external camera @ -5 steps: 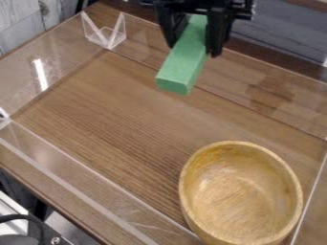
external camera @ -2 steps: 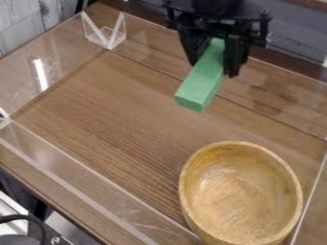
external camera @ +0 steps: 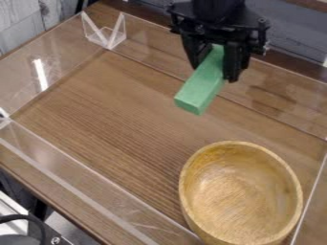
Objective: Remove the green block from inside the brown bowl and put it on the table
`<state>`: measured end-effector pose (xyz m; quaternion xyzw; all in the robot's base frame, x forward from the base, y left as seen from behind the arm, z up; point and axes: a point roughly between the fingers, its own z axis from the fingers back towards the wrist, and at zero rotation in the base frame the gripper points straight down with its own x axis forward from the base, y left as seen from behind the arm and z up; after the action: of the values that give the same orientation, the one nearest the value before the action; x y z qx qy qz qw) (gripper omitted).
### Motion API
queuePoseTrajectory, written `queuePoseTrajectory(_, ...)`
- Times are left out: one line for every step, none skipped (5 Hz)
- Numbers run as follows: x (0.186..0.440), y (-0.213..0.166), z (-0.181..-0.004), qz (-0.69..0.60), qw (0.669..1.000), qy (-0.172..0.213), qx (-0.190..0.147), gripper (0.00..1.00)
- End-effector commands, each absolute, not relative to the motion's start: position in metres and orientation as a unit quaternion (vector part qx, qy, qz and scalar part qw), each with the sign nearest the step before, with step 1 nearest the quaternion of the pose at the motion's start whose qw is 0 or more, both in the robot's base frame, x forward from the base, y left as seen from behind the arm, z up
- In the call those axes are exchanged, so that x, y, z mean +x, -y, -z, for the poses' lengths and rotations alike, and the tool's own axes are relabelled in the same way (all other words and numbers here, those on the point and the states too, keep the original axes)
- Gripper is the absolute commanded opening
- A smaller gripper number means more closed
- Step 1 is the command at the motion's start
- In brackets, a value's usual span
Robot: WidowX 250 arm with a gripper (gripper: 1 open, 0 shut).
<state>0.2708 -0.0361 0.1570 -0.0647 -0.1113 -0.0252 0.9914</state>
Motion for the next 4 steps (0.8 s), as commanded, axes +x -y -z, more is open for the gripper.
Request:
queuePoseTrajectory(0.2765, 0.0284, -0.1628, 0.027, 0.989, 0.132, -0.063, 0.0)
queuePoseTrajectory(0.2779, 0.0233, -0.1599, 0.027, 0.988, 0.136, -0.063, 0.0)
queuePoseTrajectory(0.2801, 0.0224, -0.1583, 0.029, 0.988, 0.141, -0.063, 0.0)
queuePoseTrajectory(0.2825, 0.0232, -0.1572, 0.028, 0.987, 0.147, -0.062, 0.0)
